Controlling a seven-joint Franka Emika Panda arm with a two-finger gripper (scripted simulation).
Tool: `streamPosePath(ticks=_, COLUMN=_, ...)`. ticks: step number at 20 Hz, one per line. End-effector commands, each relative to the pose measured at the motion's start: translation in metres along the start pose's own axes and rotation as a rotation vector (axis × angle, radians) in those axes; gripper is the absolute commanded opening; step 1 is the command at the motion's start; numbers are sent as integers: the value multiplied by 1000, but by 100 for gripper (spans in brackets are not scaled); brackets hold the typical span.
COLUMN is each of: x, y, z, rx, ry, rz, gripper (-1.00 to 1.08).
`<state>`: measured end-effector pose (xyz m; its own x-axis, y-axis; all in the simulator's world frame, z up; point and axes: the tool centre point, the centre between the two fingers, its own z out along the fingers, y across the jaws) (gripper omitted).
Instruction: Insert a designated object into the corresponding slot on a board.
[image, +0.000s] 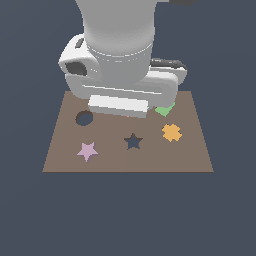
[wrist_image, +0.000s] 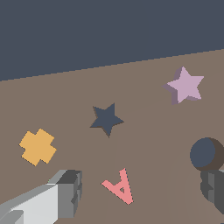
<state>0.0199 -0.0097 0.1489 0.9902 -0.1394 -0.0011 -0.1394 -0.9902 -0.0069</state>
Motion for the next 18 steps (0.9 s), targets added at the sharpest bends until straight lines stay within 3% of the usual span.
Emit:
streamPosePath(ticks=1, x=8, y=5, z=7, rx=-1, ry=0, rz=53, gripper=100)
streamPosePath(ticks=18, x=76, y=74, z=80, rx=-6, ry=4, rz=604, gripper=100)
